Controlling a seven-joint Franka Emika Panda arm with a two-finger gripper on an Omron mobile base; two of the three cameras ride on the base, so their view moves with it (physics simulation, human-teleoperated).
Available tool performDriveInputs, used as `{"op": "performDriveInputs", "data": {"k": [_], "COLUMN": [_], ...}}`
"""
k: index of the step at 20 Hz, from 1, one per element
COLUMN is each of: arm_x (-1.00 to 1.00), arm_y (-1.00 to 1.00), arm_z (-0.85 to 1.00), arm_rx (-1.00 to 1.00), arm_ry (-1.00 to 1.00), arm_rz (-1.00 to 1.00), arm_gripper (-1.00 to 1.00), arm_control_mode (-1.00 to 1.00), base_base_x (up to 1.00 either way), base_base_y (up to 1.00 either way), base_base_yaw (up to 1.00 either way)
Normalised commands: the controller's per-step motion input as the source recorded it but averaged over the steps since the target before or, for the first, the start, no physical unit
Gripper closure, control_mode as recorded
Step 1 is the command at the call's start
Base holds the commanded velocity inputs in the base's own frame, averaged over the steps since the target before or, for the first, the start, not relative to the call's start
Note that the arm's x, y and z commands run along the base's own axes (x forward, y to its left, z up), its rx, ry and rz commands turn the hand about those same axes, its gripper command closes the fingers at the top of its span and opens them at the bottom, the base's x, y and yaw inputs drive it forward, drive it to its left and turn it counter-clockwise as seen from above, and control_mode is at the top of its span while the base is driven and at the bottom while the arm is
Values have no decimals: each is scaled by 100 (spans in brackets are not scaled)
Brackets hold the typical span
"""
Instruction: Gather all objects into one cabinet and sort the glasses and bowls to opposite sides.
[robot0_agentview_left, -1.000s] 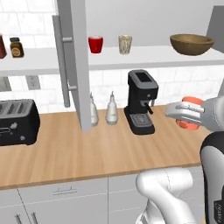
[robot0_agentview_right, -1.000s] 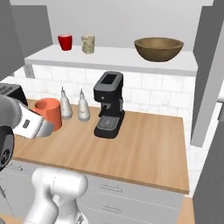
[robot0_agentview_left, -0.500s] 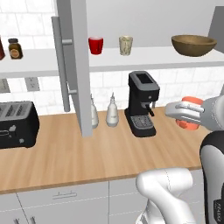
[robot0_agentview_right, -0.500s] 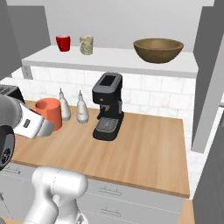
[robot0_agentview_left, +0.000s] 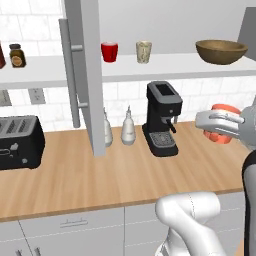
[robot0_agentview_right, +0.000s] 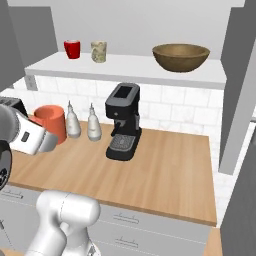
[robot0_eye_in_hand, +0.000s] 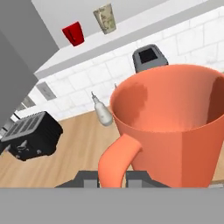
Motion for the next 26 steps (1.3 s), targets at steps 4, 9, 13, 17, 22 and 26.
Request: {"op": "performDriveInputs", "data": {"k": [4,9,13,17,22,26], "arm_x": [-6,8,69,89,74,61], "arm_y": [0,-1,-5,-7,-2,3], "arm_z": [68,73,29,0,24,2], "arm_rx": [0,-6,-7,-10,-15,-4], "arm_ry": [0,0,0,-7,-15,-1], "arm_rz": [4,1,0,0,0,2], "arm_gripper": [100,100,100,100,100,100], "arm_control_mode": [-100,-100,-100,-100,-100,-100], "base_base_x": [0,0,0,0,0,0], "base_base_y": [0,0,0,0,0,0], "base_base_yaw": [0,0,0,0,0,0]}}
